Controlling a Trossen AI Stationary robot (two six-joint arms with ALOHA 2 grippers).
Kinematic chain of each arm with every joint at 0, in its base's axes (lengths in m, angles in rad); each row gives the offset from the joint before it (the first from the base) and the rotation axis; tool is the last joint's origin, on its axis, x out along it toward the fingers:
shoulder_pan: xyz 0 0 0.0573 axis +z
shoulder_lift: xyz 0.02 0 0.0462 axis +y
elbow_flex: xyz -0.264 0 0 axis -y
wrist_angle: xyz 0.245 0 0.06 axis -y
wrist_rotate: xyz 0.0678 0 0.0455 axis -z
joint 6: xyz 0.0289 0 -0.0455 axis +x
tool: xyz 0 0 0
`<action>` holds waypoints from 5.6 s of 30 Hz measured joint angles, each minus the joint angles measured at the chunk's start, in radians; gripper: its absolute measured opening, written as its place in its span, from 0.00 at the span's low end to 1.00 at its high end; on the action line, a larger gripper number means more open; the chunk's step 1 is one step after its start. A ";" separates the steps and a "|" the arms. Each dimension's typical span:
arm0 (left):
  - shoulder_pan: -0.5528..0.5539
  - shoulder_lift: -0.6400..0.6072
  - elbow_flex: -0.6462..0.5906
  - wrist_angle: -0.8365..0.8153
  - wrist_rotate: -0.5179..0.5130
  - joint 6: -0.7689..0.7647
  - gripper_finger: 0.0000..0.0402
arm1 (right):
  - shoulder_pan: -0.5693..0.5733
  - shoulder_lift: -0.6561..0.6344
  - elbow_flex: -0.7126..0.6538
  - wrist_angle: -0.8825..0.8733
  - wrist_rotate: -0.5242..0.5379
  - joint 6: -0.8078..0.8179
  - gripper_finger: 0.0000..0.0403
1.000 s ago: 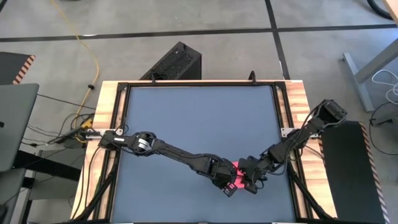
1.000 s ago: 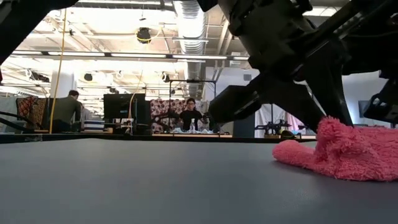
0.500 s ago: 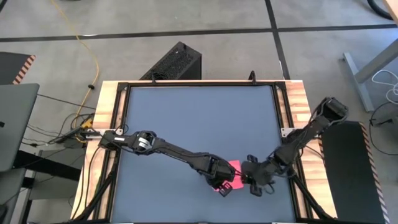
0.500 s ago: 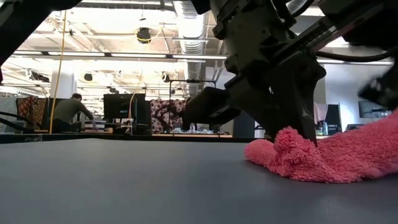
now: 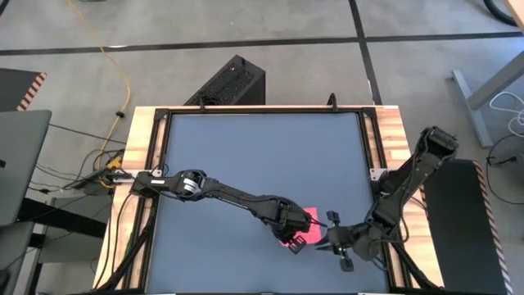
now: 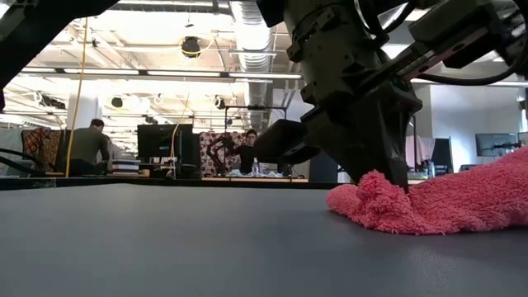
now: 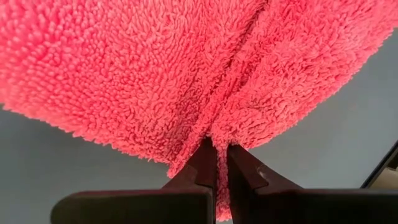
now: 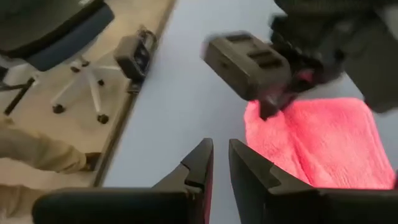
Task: Roll towel
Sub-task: Roll the pink towel
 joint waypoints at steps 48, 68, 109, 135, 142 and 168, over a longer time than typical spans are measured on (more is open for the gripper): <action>0.003 0.000 0.001 0.004 -0.033 0.054 0.00 | 0.025 0.158 0.010 0.389 -0.058 0.008 0.14; -0.002 0.000 0.001 0.000 0.006 0.054 0.00 | -0.007 0.149 0.010 -0.019 0.058 -0.112 0.63; 0.032 0.000 0.018 0.049 -0.013 0.108 0.01 | -0.077 0.350 0.011 -0.216 0.210 -0.137 0.16; -0.033 -0.002 0.109 -0.032 -0.071 0.252 0.30 | -0.087 0.349 0.046 -0.254 0.108 -0.024 0.14; -0.047 -0.002 0.138 -0.043 -0.047 0.286 0.46 | -0.087 0.350 0.046 -0.255 0.106 0.008 0.14; -0.144 -0.034 0.080 0.025 -0.445 0.787 0.48 | -0.098 0.350 0.047 -0.235 0.069 0.028 0.14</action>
